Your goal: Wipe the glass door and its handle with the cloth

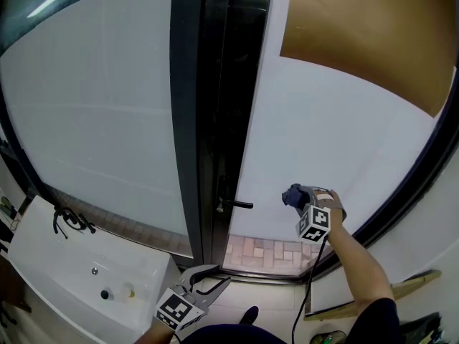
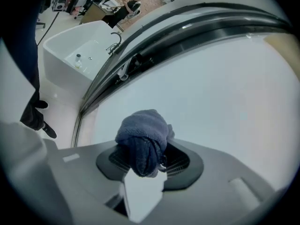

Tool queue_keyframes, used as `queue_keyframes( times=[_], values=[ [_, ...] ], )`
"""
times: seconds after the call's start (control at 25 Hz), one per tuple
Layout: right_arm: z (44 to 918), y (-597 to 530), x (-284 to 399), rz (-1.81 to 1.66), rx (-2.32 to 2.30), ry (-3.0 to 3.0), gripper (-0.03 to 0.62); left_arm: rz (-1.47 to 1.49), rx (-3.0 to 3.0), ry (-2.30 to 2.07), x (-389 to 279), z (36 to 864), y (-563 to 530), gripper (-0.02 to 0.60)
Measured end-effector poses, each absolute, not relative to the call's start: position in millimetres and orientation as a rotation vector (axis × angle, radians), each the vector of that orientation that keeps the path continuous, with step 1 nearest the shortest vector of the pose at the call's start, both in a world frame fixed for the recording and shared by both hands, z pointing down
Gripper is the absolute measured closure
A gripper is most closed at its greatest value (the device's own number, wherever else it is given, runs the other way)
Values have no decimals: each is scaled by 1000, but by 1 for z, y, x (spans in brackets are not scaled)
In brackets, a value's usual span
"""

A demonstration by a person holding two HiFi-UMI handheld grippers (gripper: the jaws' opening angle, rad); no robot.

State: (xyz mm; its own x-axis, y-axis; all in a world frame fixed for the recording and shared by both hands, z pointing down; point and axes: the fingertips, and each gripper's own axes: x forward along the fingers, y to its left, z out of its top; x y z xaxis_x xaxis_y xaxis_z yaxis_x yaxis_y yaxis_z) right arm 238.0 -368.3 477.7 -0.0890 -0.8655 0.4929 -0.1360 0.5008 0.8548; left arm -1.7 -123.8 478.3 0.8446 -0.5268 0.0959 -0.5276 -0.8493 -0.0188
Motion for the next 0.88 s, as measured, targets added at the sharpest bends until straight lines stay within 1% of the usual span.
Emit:
queue_keyframes(
  times=[0.16,0.28,0.44,0.68,0.88],
  values=[
    [475,-361,262,-712,964,-1550,430,146,3010,-868,-5,479,-122,436],
    [466,-353,245,-681,989,-1651,430,144,3008,-869,-7,480,-123,436],
    [442,-349,181,-632,993,-1881,430,147,3004,-874,-8,480,-124,436],
    [431,-360,68,-385,906,-2257,429,144,2991,-900,-10,479,-124,436],
    [444,-383,15,-208,868,-2342,430,149,2962,-948,-20,482,-125,436]
  ],
)
